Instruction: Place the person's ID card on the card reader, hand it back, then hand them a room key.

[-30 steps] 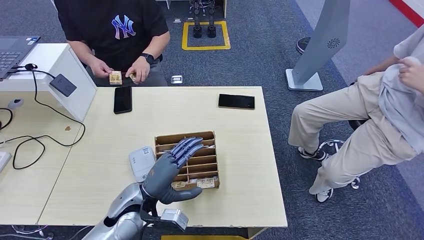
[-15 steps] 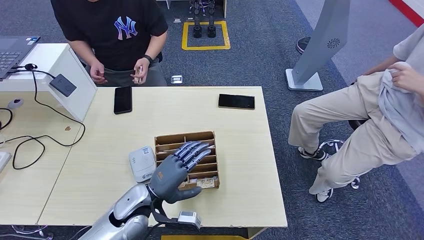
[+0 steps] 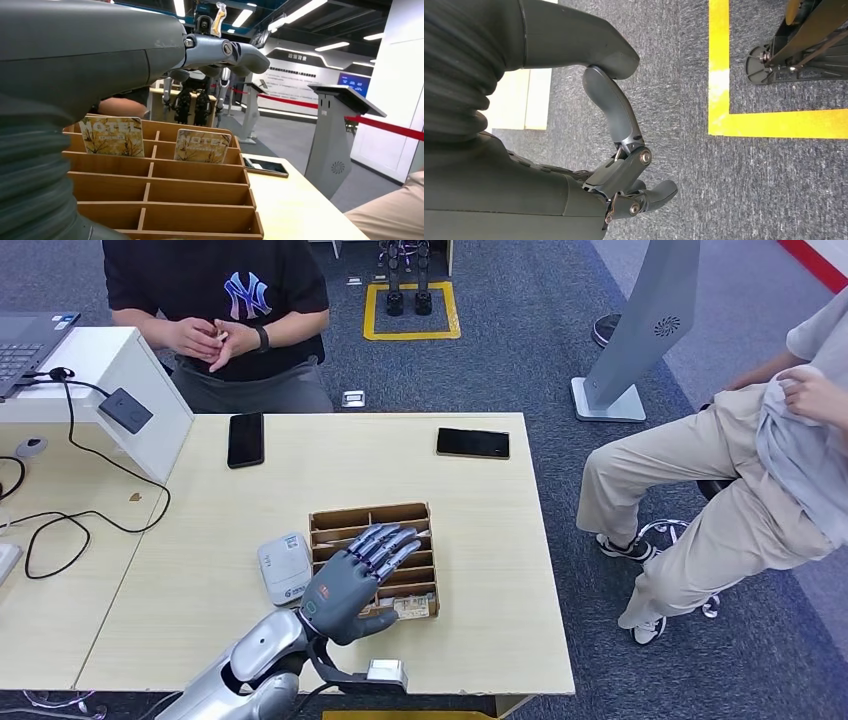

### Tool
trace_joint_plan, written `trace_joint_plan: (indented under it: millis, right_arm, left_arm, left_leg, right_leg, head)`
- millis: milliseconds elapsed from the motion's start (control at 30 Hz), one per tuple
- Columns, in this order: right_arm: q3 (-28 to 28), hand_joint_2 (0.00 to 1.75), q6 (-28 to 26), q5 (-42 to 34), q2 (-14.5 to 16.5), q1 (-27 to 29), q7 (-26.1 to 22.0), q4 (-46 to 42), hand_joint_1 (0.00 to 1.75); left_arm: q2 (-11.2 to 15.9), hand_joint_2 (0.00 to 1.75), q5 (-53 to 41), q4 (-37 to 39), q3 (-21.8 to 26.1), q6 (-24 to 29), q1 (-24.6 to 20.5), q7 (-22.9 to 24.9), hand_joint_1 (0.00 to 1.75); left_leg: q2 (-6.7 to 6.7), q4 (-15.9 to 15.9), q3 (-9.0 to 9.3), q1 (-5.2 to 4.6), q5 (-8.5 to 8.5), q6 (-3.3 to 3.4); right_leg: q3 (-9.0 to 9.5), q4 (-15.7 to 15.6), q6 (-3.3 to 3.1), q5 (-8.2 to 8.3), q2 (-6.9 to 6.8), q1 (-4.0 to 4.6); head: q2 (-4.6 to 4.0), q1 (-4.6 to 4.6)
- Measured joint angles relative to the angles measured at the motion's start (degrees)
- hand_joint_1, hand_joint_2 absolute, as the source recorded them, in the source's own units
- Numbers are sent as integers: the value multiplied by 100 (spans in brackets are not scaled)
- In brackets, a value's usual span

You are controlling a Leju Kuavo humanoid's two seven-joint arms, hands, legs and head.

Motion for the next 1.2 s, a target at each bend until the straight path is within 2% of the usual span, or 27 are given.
trace_joint_plan:
  millis: [833,1033,1133,1200]
  right_arm:
    - [0,175,-19,0,-6,24,-7,-2,0]
    - [0,175,-33,0,-12,27,-11,-2,0]
    - [0,175,-33,0,-11,32,-9,-2,0]
    - [0,175,-33,0,-10,38,-9,-3,0]
  left_arm:
    - [148,175,-64,37,-197,-138,-162,27,0]
    - [132,175,-145,49,-197,304,-137,104,0]
    - [67,175,-335,82,-195,747,-75,295,0]
    - [26,175,-503,133,-192,840,-51,443,0]
  left_leg:
    - [0,0,0,0,0,0]
    - [0,0,-1,0,0,0]
    - [0,0,-2,0,0,0]
    - [0,0,-2,0,0,0]
  right_leg:
    - [0,0,0,0,0,0]
    - [0,0,0,0,0,0]
    - [0,0,0,0,0,0]
    - [0,0,0,0,-1,0]
  head:
    - [0,0]
    - [0,0]
    - [0,0]
    - [0,1]
